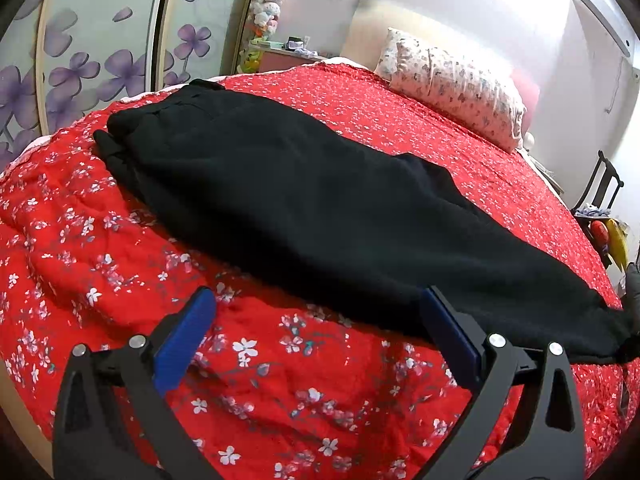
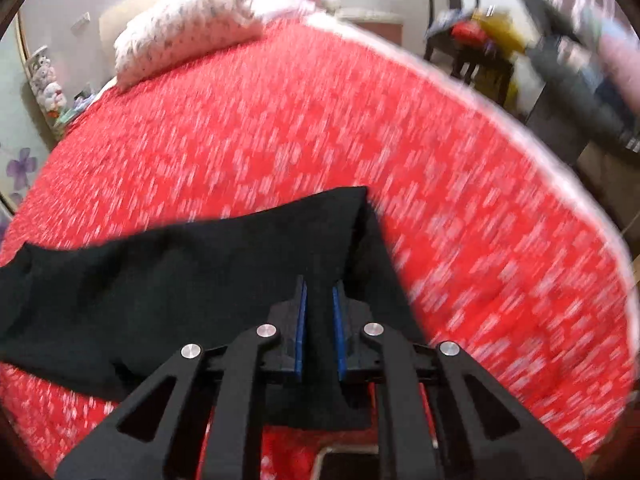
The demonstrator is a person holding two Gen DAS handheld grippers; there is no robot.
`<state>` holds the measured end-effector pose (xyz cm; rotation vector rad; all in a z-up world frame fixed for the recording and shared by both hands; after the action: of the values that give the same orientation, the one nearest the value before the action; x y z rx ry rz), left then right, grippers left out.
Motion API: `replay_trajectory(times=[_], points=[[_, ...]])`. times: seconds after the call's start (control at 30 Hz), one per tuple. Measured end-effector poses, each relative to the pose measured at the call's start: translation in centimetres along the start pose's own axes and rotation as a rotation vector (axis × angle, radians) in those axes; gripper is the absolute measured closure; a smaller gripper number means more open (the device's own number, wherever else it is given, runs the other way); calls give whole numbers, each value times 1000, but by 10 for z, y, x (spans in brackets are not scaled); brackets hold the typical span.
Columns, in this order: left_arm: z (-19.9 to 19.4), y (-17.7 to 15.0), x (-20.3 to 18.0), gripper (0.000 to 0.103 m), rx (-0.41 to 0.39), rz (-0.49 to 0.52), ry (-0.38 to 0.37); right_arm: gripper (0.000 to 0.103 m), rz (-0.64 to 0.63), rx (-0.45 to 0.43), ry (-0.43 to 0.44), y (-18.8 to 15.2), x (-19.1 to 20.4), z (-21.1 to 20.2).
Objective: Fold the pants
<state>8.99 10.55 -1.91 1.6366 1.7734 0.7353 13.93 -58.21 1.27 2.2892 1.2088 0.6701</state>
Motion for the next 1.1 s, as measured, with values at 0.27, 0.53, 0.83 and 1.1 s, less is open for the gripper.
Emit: replay_trajectory(times=[0.27,0.53,0.83,1.1], points=[[1,0,1,2,10,9,10,92,-42,81,-135,15,-5,49],[1,1,0,2,12,12,11,36,14,42,-294,4,-18,54],[-26,25,2,2,-146,-81,-163,36,141,-72,163,-2,11,-27],[60,153,-81,2,122,64,-545,36,331,110,682,-90,74,-33]])
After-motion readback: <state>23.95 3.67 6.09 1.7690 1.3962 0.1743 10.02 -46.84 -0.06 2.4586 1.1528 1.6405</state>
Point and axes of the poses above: each gripper's, at about its wrist camera, not at the fingertips, and z roughly the way its jaws point, x to its left, y to its top, the point moved 2 cm from there along z, roughly the way its jaws point, and after that the axes turned 14 degrees about z, right-handed, at the moved point
